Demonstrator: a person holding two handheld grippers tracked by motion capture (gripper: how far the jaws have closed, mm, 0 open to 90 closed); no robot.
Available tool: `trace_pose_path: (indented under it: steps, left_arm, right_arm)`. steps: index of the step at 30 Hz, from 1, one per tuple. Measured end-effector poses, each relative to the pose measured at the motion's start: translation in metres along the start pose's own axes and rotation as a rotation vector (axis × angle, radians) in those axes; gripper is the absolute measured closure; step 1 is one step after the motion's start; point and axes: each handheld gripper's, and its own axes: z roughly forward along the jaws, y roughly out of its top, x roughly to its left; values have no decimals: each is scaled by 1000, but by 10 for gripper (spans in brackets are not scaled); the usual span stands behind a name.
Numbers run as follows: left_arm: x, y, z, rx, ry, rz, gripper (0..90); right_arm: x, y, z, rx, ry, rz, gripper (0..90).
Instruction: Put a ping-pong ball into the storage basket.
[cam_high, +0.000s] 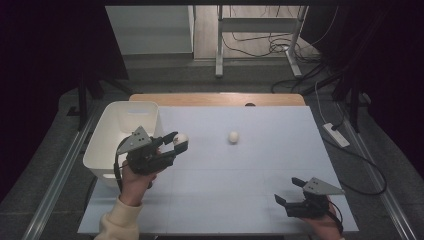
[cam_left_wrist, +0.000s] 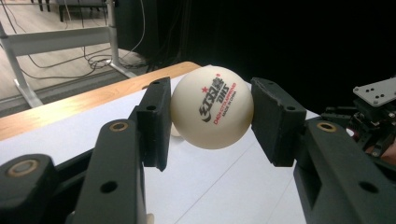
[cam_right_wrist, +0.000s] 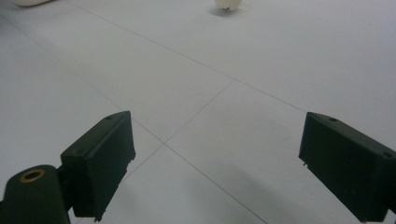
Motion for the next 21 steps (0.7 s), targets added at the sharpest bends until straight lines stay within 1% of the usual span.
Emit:
trace_pose_path:
  steps: [9, 21]
  left_arm:
    - [4, 7, -1, -11, 8, -4, 509]
    - [12, 15, -4, -14, 34, -5, 510]
  right_arm:
    - [0, 0, 0, 0, 0, 2, 105]
    - [0, 0, 0, 2, -3, 0, 105]
